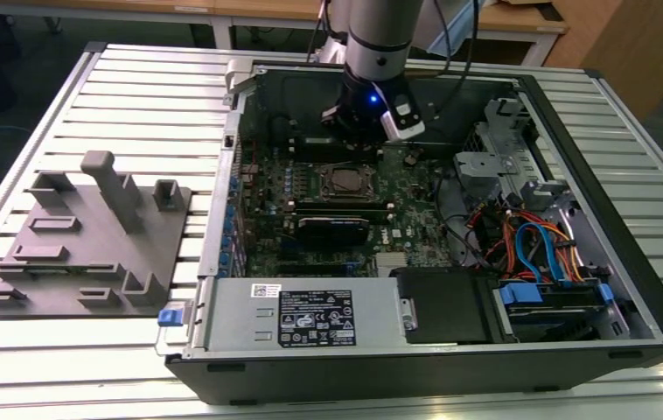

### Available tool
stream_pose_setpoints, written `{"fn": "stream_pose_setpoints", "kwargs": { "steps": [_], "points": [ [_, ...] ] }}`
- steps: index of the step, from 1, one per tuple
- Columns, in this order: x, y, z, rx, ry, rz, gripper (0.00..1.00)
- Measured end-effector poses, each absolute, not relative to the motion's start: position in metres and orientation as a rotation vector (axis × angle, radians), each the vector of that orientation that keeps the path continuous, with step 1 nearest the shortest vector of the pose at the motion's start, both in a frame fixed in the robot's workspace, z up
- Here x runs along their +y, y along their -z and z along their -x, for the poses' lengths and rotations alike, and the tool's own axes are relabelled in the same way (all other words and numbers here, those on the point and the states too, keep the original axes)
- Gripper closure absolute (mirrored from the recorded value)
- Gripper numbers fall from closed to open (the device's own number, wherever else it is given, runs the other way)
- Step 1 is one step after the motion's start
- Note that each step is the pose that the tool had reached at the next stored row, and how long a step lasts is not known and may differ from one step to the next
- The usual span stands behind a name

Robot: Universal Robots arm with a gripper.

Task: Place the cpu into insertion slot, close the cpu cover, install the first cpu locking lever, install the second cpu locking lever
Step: 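Install the first cpu locking lever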

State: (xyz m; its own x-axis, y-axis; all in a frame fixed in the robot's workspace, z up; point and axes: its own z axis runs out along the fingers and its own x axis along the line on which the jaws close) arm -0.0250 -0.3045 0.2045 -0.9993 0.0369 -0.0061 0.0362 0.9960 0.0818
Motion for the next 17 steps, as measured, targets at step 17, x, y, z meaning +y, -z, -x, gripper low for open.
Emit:
{"fn": "stream_pose_setpoints", "kwargs": {
  "steps": [17],
  "points": [
    [-0.3048,-0.2013,0.0246,3.131,-0.128,-0.058,0.89]
  ]
}}
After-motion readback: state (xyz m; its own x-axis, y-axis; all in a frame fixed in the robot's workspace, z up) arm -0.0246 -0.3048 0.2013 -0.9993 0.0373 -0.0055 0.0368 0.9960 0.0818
